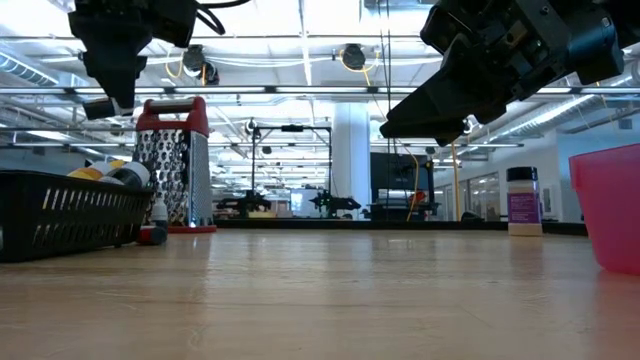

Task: Pick & Place Kitchen Items
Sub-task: Put the yellow and brown food coloring bottle into the black bin, then put the purple food coloring bottle into the black bin

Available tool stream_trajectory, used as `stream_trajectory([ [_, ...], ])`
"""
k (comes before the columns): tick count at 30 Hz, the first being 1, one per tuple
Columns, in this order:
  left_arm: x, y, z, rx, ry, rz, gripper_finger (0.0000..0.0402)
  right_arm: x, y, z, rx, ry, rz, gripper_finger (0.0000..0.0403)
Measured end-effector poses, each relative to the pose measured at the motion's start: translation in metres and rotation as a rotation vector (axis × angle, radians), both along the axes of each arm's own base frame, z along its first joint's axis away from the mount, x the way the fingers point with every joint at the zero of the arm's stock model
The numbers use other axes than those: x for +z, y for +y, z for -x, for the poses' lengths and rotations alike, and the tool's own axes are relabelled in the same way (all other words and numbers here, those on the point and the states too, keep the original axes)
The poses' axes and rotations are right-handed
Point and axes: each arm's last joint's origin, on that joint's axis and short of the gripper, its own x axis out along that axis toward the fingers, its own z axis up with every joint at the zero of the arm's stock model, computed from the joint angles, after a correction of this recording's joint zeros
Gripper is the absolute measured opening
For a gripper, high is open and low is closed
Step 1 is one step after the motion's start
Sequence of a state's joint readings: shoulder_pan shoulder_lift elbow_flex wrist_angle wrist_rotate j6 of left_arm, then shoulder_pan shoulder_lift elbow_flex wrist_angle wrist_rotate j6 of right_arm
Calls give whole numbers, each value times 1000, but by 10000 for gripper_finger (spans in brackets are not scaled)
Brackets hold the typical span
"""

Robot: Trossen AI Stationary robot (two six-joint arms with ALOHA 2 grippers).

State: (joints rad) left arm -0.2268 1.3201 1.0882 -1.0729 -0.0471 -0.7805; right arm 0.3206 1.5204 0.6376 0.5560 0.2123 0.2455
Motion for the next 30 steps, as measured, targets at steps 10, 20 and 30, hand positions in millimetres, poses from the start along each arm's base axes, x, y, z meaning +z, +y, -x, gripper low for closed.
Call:
stream_trajectory([
  [10, 0, 0, 0, -17, -5, -17, 147, 0, 0, 0, 0, 0, 0, 132],
  [20, 1, 19, -7, 14, -55, -150, 138, 0, 0, 0, 0, 0, 0, 132],
  [30, -16, 51, -21, 28, 42, -106, 136, 0, 0, 0, 0, 0, 0, 132],
])
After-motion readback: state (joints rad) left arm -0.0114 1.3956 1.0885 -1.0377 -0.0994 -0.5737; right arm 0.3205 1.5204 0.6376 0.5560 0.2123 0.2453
